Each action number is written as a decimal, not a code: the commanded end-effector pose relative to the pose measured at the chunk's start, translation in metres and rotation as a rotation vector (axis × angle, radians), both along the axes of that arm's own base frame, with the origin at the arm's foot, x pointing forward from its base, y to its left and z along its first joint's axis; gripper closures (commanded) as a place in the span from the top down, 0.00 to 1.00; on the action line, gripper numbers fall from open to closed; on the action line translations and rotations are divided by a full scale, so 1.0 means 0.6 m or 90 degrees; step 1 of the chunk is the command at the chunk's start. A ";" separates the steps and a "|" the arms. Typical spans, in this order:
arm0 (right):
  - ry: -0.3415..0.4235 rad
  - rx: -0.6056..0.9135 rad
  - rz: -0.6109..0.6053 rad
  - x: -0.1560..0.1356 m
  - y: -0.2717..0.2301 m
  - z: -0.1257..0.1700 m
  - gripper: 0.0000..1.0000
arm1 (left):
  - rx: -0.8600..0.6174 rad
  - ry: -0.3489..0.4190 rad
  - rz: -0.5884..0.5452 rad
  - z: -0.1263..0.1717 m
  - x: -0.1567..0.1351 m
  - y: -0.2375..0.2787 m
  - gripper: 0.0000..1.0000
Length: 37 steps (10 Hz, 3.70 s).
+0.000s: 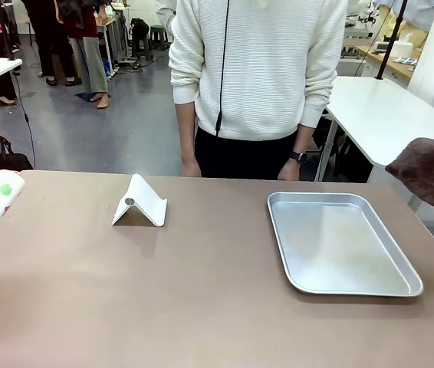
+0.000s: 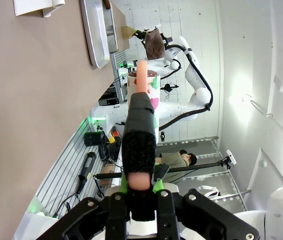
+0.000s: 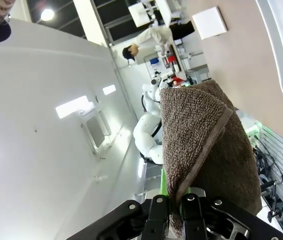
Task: Clean the surface of the table.
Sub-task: Return the Lint Roller and towel to their original positions.
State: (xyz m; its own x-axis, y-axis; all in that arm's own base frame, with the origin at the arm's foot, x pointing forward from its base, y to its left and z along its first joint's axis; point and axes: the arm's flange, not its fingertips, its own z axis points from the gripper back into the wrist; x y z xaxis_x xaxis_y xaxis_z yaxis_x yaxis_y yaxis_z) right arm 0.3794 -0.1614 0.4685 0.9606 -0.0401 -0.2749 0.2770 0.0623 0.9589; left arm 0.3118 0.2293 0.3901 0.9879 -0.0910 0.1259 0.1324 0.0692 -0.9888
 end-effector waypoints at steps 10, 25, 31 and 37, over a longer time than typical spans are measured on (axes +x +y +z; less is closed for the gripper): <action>-0.050 -0.035 0.077 -0.025 0.123 0.044 0.07 | 0.090 -0.039 -0.045 0.153 0.028 -0.053 0.19; -0.107 -0.256 -0.106 -0.068 0.584 -0.127 0.07 | 0.352 -0.039 0.002 0.282 0.083 -0.417 0.19; -0.126 -0.280 -0.124 -0.069 0.600 -0.130 0.07 | 0.363 -0.050 -0.025 0.278 0.084 -0.403 0.19; -0.139 -0.282 -0.087 0.014 0.717 -0.201 0.07 | 0.495 0.026 0.006 0.250 0.263 -0.559 0.19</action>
